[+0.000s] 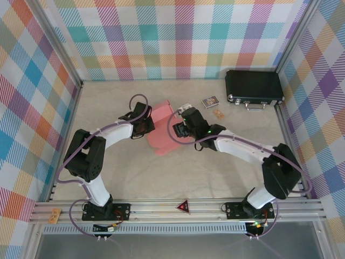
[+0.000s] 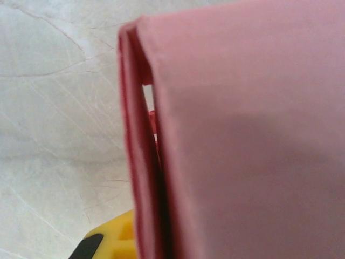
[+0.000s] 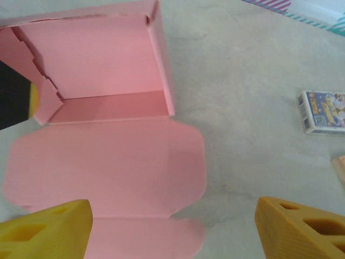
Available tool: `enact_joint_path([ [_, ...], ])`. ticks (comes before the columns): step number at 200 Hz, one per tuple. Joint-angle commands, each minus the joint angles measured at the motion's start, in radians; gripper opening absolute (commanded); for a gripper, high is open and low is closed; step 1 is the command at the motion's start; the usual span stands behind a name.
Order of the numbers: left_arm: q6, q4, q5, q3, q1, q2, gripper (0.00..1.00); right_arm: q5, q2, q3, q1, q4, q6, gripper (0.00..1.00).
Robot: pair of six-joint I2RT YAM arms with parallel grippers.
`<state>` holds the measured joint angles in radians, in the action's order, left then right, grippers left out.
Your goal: Fold the paper box
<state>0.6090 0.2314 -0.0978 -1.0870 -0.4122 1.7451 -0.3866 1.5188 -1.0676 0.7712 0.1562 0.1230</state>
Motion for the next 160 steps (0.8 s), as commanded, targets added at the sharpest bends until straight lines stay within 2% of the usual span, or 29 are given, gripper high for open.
enact_joint_path([
  [1,0.259,-0.081,0.008,0.035,-0.016,-0.087,0.00,0.110,-0.064,0.039,-0.041,0.053,0.094,0.79],
  [24,0.474,-0.196,0.016,0.138,-0.017,-0.154,0.00,0.195,-0.108,0.023,-0.095,0.123,0.167,0.81],
  [53,0.732,-0.232,0.030,0.231,-0.021,-0.207,0.00,0.367,-0.142,0.012,-0.180,0.169,0.254,0.81],
  [77,0.890,-0.267,0.053,0.299,-0.038,-0.236,0.00,0.462,-0.168,0.011,-0.215,0.171,0.285,0.80],
  [124,1.105,-0.313,0.110,0.374,-0.066,-0.251,0.00,0.593,-0.118,-0.037,-0.245,0.203,0.359,0.77],
  [160,1.179,-0.333,0.159,0.390,-0.085,-0.240,0.00,0.632,-0.059,-0.050,-0.259,0.176,0.403,0.72],
])
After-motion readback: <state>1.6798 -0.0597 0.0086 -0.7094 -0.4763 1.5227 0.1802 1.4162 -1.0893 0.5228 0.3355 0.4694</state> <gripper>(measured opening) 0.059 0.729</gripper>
